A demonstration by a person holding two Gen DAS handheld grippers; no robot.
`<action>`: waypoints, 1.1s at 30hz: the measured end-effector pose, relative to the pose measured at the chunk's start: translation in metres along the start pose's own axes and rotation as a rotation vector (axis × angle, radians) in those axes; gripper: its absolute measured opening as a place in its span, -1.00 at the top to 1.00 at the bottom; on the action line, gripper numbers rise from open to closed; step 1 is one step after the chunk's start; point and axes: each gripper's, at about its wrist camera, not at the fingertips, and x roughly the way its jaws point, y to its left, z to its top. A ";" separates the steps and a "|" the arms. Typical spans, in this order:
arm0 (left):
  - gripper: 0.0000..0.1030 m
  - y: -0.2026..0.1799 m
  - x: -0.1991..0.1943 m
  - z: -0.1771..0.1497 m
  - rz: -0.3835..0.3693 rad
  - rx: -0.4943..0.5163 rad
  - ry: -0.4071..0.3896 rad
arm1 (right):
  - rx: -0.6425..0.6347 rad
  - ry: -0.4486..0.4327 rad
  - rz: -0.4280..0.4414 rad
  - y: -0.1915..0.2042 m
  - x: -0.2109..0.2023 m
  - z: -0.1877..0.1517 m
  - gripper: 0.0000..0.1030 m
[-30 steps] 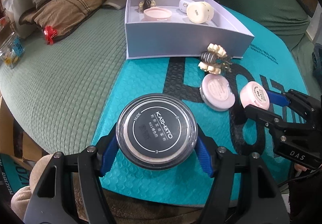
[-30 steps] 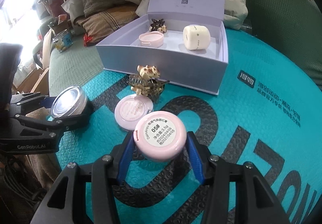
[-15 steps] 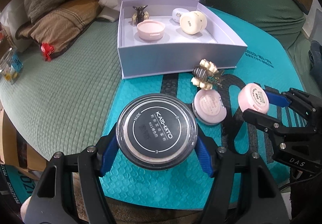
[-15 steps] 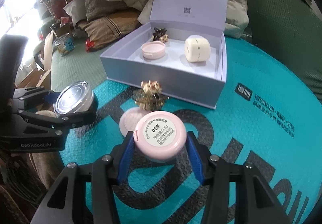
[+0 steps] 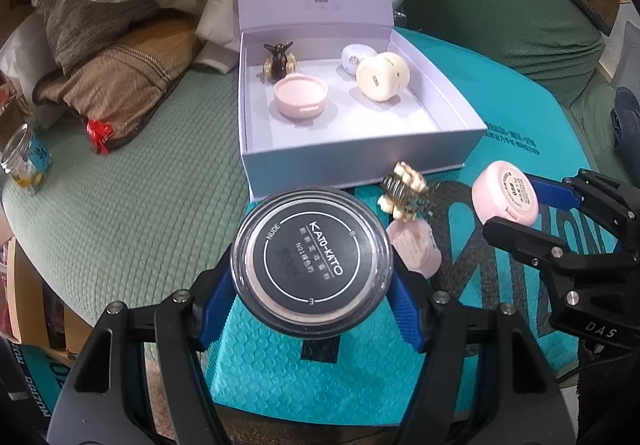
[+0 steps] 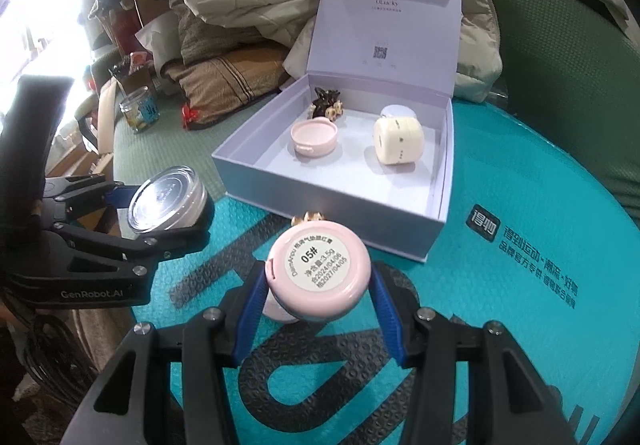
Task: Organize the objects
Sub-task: 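Carry the KARI-KITO tin into the white box while the right tool carries the pink compact in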
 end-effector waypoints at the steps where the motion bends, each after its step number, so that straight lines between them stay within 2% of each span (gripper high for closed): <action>1: -0.29 0.000 0.000 0.002 -0.003 0.002 -0.002 | -0.003 -0.001 -0.001 -0.001 0.000 0.001 -0.01; 20: -0.29 -0.012 0.010 0.044 0.008 0.029 -0.007 | -0.114 -0.019 -0.032 -0.018 0.004 0.039 -0.01; 33: -0.29 -0.017 0.027 0.076 0.000 0.050 -0.002 | -0.125 0.003 -0.020 -0.031 0.020 0.055 -0.01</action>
